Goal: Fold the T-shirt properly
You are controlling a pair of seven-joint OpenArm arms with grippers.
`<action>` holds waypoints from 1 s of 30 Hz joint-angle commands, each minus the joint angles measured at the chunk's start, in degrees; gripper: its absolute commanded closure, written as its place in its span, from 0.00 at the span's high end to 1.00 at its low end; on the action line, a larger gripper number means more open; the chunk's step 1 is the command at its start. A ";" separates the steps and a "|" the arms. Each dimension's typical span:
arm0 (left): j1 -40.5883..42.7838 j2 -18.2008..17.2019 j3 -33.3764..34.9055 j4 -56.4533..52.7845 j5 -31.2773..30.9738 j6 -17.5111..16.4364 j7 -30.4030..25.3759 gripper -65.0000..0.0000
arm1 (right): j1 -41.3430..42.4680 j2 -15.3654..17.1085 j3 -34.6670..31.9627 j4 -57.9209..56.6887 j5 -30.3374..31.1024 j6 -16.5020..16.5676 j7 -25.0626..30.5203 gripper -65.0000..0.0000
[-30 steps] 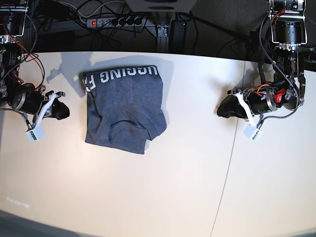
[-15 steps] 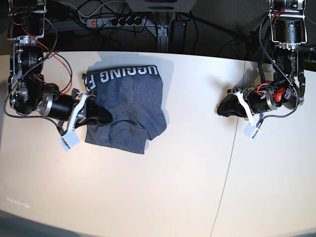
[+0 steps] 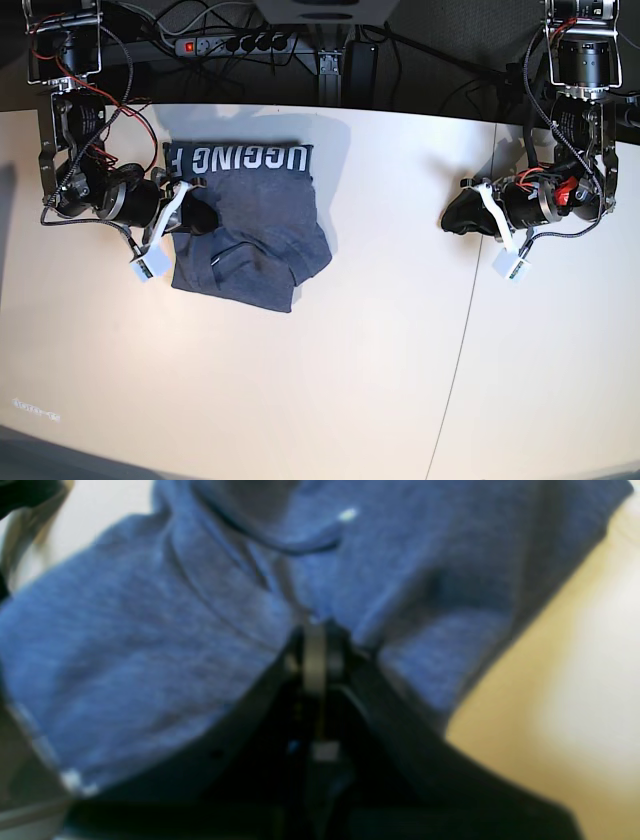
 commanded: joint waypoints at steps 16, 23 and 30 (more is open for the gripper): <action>-0.46 -1.16 -0.31 0.85 -4.33 0.32 1.42 0.00 | 4.39 1.07 2.14 5.07 2.84 2.03 -0.37 0.00; -0.07 -4.33 -0.31 0.98 -6.36 0.32 4.48 0.00 | 3.80 1.25 6.97 13.05 5.35 2.03 -4.66 0.00; 7.26 -11.08 -0.48 8.96 -7.56 0.32 5.05 0.00 | -3.02 2.38 20.09 16.85 6.99 2.03 -6.99 0.00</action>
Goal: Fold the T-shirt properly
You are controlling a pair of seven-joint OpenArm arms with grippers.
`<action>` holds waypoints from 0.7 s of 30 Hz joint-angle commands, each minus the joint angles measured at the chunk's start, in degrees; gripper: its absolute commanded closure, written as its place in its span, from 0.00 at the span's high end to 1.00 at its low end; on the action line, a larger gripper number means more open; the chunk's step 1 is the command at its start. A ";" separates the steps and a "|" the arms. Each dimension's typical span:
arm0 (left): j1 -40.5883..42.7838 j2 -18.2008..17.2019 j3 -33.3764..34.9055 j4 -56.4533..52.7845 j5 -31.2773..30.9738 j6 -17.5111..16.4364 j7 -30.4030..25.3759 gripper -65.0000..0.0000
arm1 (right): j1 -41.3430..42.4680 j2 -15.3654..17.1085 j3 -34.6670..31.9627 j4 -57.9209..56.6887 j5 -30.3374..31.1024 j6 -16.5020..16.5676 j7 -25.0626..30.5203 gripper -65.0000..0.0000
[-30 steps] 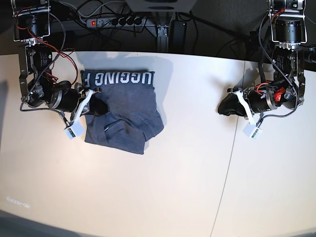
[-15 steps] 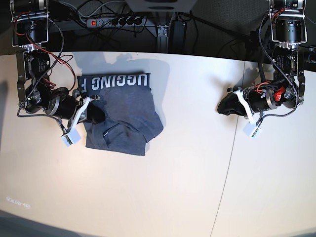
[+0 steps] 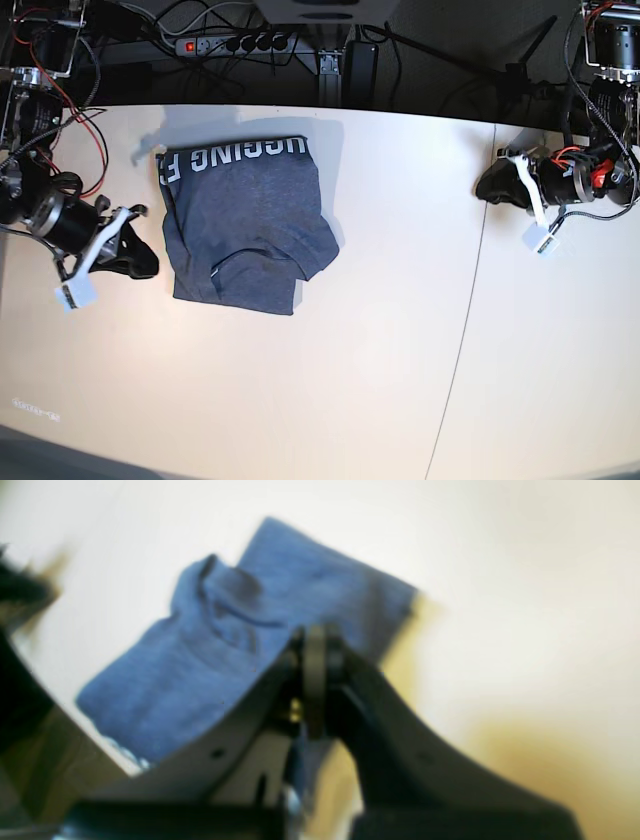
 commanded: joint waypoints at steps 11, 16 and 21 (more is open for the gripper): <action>13.38 -4.02 -0.44 12.76 0.35 0.32 -1.05 0.00 | -20.50 1.64 21.92 0.85 5.25 1.09 -2.05 0.00; 20.17 -3.98 -0.44 12.87 1.16 0.32 -1.16 0.00 | -31.82 1.42 26.80 0.85 5.95 1.09 -2.03 0.00; 27.28 -3.98 -0.44 12.79 9.29 0.32 -7.85 0.00 | -40.59 -1.53 27.54 0.35 5.97 1.09 -1.99 0.00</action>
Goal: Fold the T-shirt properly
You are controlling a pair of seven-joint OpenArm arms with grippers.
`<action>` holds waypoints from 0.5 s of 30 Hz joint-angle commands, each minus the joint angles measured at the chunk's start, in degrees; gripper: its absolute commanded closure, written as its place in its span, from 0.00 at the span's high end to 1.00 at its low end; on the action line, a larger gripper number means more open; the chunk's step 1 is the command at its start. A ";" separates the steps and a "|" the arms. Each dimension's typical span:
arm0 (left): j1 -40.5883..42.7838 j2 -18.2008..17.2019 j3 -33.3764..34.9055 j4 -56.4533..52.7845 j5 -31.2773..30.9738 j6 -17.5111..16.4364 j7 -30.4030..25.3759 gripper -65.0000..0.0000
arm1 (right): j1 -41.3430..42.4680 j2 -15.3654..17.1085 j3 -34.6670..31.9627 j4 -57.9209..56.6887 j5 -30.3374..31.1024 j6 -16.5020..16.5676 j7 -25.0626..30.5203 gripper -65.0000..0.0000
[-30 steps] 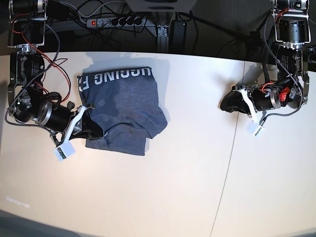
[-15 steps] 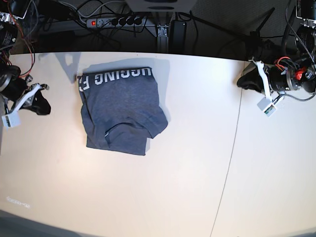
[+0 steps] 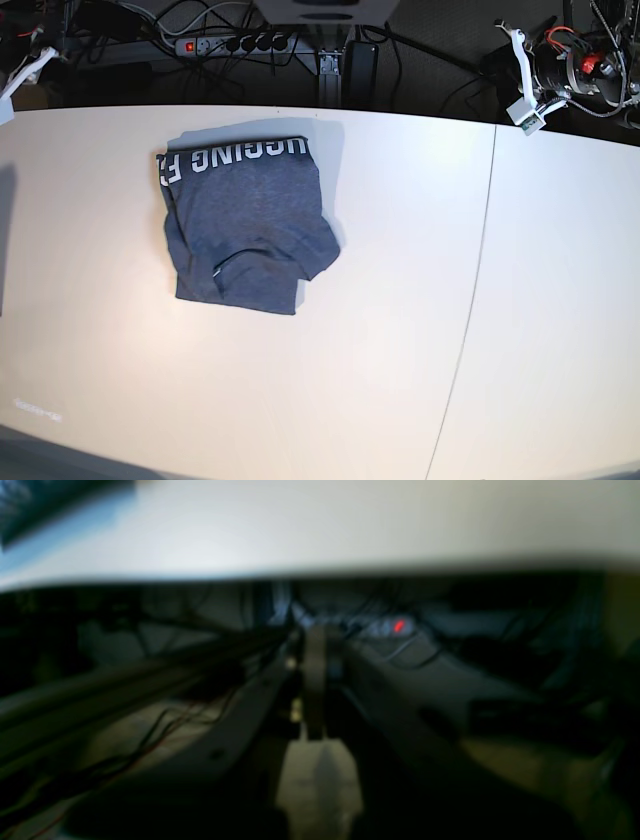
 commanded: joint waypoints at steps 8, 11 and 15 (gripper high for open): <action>3.80 3.52 -0.42 -8.02 14.86 0.32 -13.62 0.00 | -3.43 -4.22 -0.68 -10.36 -0.76 1.07 3.78 0.00; 2.19 6.69 -0.33 -16.83 21.07 0.32 -18.60 0.00 | -2.23 -4.20 -3.28 -18.03 -5.29 0.66 8.33 0.00; -3.10 10.21 -0.33 -31.45 28.65 2.58 -24.55 0.00 | 3.10 -4.17 -8.74 -29.79 -15.30 -0.13 12.52 0.00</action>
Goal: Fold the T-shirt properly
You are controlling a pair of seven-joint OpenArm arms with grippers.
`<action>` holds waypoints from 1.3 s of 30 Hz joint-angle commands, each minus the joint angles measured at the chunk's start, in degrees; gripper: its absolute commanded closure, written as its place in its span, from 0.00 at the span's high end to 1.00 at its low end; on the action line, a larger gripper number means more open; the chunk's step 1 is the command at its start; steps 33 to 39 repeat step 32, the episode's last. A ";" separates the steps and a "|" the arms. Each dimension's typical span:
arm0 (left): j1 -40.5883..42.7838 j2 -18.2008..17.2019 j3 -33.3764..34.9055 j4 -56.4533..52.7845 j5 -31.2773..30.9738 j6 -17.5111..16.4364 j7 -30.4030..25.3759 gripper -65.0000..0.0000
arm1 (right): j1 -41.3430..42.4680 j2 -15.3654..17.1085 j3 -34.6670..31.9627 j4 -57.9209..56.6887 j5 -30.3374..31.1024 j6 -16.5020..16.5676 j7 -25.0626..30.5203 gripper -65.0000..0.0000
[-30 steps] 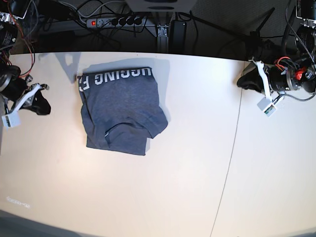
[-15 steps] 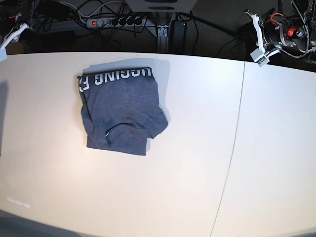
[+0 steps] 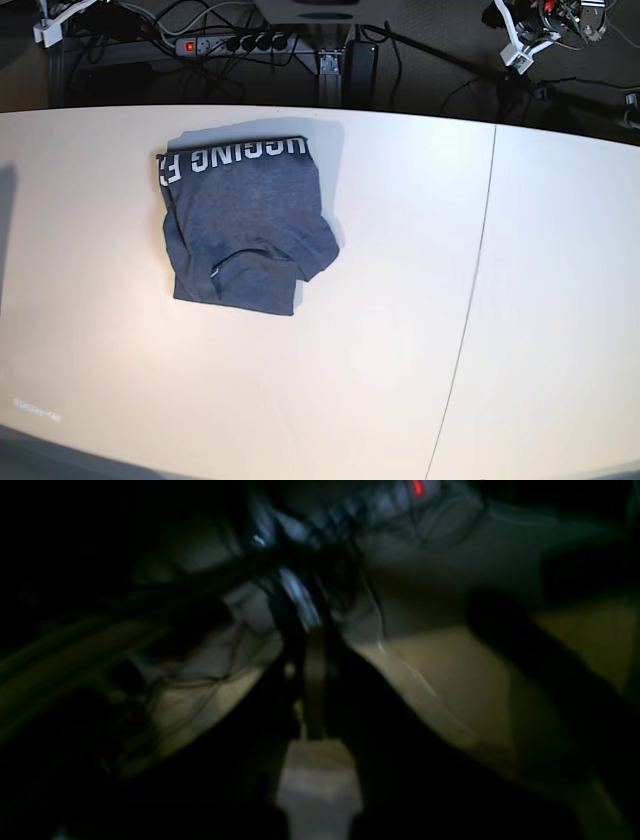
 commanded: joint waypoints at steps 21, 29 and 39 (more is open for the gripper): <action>-24.04 10.82 -0.26 -37.97 11.37 4.85 -10.58 0.00 | 33.90 -6.21 -25.46 -33.03 -17.62 -12.59 -2.36 0.00; -23.89 10.19 -0.26 -37.55 8.00 3.26 -9.05 0.00 | 33.90 -6.54 -25.44 -30.12 -17.64 -12.61 -3.23 0.00; -23.67 10.08 -0.26 -37.57 8.09 3.39 -8.20 0.00 | 33.92 -6.51 -25.44 -30.12 -17.62 -12.63 -3.02 0.00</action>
